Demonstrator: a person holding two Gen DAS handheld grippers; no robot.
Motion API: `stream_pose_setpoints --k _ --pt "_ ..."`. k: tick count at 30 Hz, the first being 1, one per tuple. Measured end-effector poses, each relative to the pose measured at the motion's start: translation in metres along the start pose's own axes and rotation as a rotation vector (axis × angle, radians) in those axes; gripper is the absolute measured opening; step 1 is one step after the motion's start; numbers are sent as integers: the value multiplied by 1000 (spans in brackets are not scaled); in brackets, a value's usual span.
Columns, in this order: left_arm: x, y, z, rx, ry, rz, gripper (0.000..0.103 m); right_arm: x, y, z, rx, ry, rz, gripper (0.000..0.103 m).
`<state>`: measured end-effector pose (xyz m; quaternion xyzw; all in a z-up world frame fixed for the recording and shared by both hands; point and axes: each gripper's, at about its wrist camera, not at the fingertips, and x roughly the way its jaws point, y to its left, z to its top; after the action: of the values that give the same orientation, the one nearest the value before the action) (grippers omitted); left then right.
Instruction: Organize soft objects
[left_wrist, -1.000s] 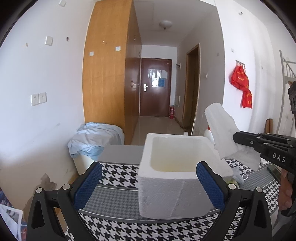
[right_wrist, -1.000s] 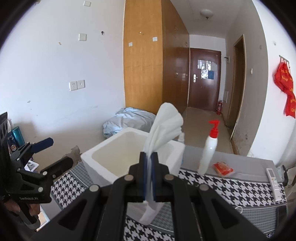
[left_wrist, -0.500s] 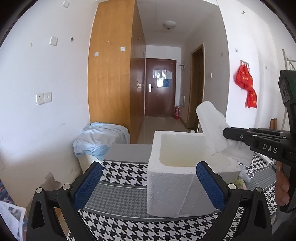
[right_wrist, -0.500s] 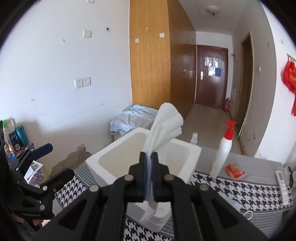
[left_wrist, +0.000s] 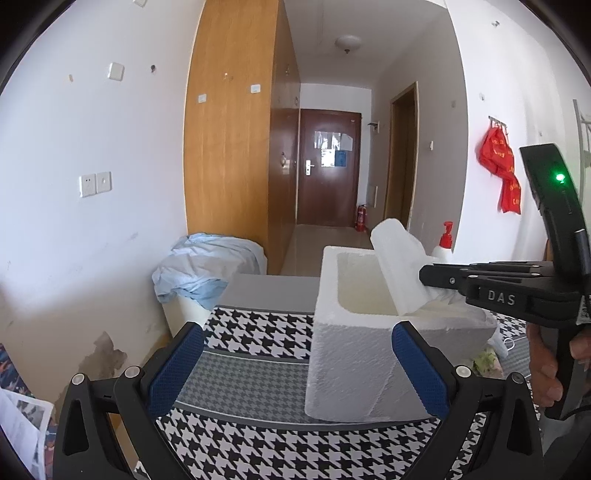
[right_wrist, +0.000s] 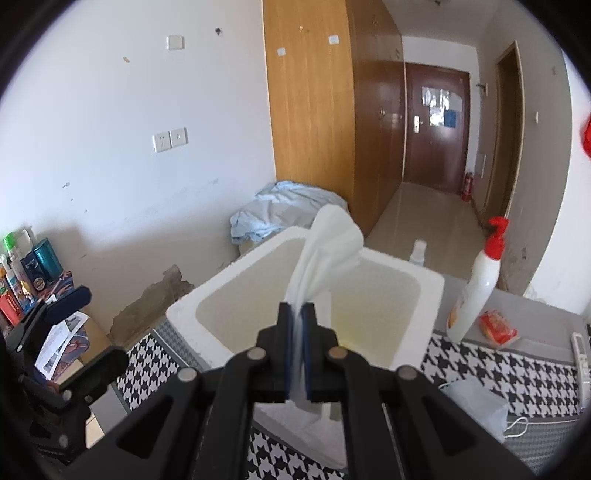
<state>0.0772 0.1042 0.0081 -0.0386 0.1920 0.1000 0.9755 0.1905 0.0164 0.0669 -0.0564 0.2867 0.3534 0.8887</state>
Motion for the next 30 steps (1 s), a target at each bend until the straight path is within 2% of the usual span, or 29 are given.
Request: stream_pose_setpoints --k 3,5,7,8,9,10,15,19,24,30 --pt "0 1 -1 -3 1 3 102 5 0 0 1 18 3 9" --pt "0 1 -2 -6 5 2 102 8 0 0 -3 28 -2 16" --pt "1 1 -2 -5 7 1 102 9 1 0 -8 34 -3 40" --pt "0 0 -2 -3 7 -1 102 8 1 -1 -9 31 2 46" --pt "0 -1 -2 -1 6 -2 102 6 2 -1 -10 26 1 59" --pt "0 -1 -2 1 5 -3 102 5 2 -1 -9 20 -3 66" --pt "-1 -2 0 4 3 -7 102 -3 3 -3 -28 -5 -4 77" --pt "-4 -5 1 7 3 -23 102 -11 -1 -3 -6 -38 -20 96" --pt "-7 -15 2 7 -1 -40 102 -30 -9 -7 26 -79 -12 98" --pt "-13 -32 5 26 -2 -60 102 -55 -20 -14 47 -110 -43 99"
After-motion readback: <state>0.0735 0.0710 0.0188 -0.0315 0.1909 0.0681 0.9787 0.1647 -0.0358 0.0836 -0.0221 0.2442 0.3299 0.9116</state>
